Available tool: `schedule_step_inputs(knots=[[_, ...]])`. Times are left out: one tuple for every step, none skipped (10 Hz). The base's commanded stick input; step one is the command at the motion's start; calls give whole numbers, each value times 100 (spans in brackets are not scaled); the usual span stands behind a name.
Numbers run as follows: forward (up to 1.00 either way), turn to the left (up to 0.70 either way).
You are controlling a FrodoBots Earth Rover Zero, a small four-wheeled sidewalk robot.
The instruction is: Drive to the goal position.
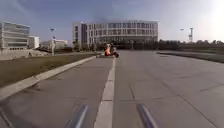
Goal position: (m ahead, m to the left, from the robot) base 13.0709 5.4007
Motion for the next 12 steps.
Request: schedule_step_inputs(knots=[[70,-14],[70,-14],[70,-14],[70,-14],[67,-15],[45,-27],[45,-27],[45,-27],[45,-27],[45,-27],[45,-27],[45,-27]])
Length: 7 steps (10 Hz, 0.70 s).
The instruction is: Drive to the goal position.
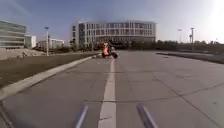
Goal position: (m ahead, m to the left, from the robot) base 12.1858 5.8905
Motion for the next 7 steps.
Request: schedule_step_inputs(knots=[[45,-27],[45,-27],[45,-27],[45,-27],[45,-27],[45,-27],[45,-27]])
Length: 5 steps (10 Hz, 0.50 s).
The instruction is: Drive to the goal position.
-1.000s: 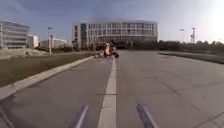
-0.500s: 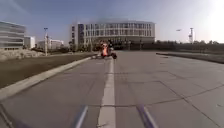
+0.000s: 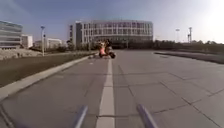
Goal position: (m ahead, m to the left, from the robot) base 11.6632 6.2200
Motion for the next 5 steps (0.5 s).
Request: schedule_step_inputs(knots=[[45,-27],[45,-27],[45,-27],[45,-27],[45,-27]])
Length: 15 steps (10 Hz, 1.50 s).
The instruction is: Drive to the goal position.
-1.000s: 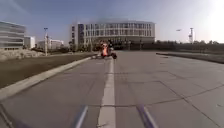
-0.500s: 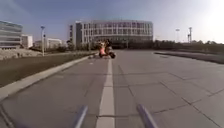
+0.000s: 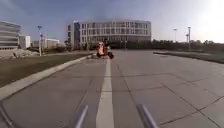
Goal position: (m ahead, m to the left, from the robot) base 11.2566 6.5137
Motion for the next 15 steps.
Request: schedule_step_inputs(knots=[[45,-27],[45,-27],[0,-45],[0,-45],[0,-45],[0,-45],[0,-45],[0,-45],[0,-45],[0,-45],[0,-45],[0,-45],[0,-45],[0,-45],[0,-45]])
